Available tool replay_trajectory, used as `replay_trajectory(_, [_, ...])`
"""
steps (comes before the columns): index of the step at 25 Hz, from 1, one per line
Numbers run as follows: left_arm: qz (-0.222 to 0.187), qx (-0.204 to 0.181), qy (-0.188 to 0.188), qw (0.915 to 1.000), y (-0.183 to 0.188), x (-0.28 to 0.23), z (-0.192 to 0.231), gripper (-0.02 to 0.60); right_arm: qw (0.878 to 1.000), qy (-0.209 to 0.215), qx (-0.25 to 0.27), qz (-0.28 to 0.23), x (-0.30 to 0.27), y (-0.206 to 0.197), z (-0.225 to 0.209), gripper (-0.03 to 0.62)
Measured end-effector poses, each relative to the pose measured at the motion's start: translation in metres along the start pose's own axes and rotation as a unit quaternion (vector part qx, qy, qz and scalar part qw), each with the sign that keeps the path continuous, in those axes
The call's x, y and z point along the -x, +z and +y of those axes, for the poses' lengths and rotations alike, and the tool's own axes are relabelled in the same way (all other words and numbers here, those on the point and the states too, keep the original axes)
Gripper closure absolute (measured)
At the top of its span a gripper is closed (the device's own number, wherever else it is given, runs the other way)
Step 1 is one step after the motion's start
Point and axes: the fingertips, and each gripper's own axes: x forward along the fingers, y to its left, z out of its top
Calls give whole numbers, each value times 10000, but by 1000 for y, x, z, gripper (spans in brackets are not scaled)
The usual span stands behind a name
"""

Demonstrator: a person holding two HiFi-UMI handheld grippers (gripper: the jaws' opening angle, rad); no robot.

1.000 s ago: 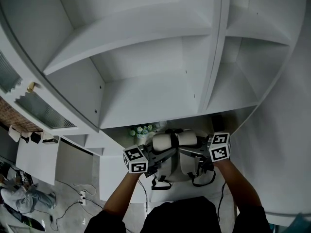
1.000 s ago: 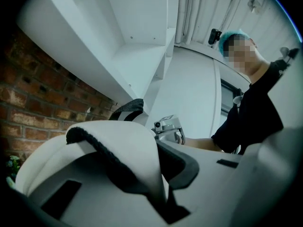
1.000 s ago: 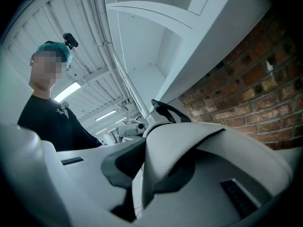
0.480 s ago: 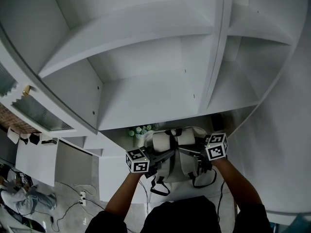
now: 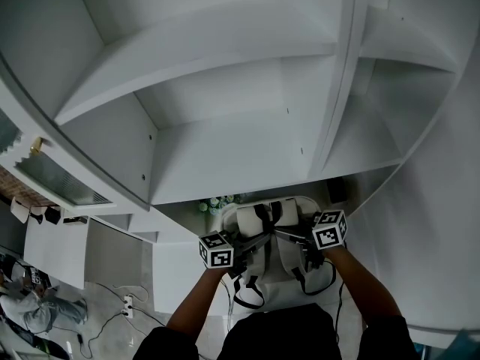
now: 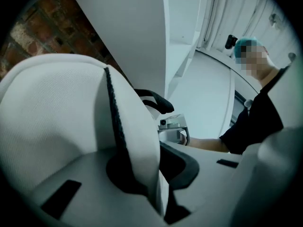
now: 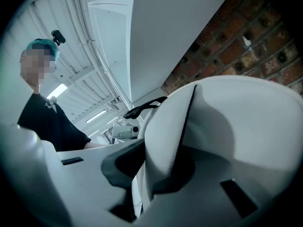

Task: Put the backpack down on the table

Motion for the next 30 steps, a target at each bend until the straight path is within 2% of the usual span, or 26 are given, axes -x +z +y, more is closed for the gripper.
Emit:
replay_trajectory(8, [-16,114,28,9999,-2,0,7,529,9999,-15,-123,-39,-2,-2,-9,536])
replay_trajectory(12, [-147,248,13,9996,4,3,6,526,9994,-102,-234,-213,0,6,-9,530])
replay_trajectory(20, [-221,340,332,9986,11,11,15,447,9982,-512,-271,-145,4,9,-19,440])
replay_trajectory(26, [-484,420,536,9965,18,22,21,427,9960,-708,-473,-268,11,11,-27,413])
replay_trajectory(30, [-455,376,603,9964,16,23,20,408,9948,-862,-474,-256,19,8,-30,405])
